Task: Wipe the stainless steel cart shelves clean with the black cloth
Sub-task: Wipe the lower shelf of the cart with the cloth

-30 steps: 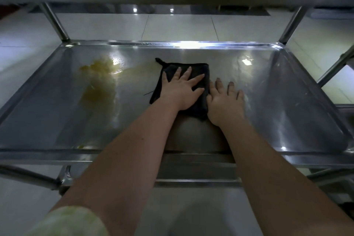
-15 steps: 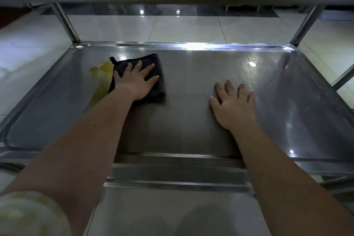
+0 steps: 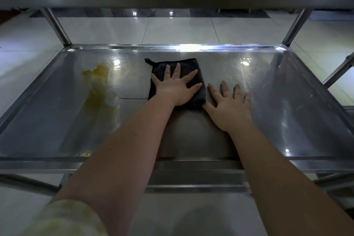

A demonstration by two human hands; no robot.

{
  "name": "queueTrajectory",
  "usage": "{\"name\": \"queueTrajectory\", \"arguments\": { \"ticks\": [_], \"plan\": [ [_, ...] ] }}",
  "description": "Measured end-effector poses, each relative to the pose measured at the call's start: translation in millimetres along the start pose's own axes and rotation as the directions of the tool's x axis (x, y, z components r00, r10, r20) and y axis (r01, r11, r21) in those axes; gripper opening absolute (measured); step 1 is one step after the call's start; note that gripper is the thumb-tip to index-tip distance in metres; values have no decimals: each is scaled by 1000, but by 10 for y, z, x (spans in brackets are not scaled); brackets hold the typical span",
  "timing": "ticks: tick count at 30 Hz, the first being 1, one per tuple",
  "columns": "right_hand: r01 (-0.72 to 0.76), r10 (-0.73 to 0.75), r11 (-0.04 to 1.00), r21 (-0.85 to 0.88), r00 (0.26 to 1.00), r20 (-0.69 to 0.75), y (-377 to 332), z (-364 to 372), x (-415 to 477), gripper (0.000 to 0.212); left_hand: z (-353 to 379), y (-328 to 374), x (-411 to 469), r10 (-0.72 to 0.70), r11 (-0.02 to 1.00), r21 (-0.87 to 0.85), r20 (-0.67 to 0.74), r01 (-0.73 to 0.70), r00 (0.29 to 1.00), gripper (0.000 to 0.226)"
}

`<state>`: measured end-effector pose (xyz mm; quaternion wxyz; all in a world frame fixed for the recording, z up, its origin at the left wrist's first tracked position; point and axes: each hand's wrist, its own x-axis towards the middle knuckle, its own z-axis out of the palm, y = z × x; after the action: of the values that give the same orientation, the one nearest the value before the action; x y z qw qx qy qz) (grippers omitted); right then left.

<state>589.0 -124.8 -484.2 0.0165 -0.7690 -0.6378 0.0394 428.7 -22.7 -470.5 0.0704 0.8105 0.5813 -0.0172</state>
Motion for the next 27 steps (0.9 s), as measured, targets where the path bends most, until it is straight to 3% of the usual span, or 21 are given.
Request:
{"name": "queueTrajectory", "arguments": {
  "ticks": [3, 9, 12, 17, 23, 27],
  "plan": [
    [-3, 3, 1000, 6, 1000, 2, 2, 6, 23, 74, -17, -348, -80, -5, 1000, -7, -30, 4, 1000, 65],
    [-1, 1, 1000, 12, 1000, -12, -17, 14, 21, 75, -122, -1663, -314, -245, 969, -8, -29, 245, 969, 62],
    [-1, 1, 1000, 10, 1000, -4, -46, 17, 28, 74, -140, -1957, -384, -284, 958, 36, -12, 284, 959, 59],
    [-8, 8, 1000, -6, 1000, 11, -63, 11, 29, 74, -166, -1598, -268, -274, 962, 5, 7, 274, 962, 60],
    [-11, 11, 1000, -1, 1000, 13, -48, -22, 17, 73, -81, -294, 35, 9, 1000, 16, 23, -9, 1000, 61],
    [-13, 13, 1000, 16, 1000, 8, -20, -33, 37, 75, -54, -281, 81, 46, 999, -15, 20, -46, 999, 63]
  ]
}}
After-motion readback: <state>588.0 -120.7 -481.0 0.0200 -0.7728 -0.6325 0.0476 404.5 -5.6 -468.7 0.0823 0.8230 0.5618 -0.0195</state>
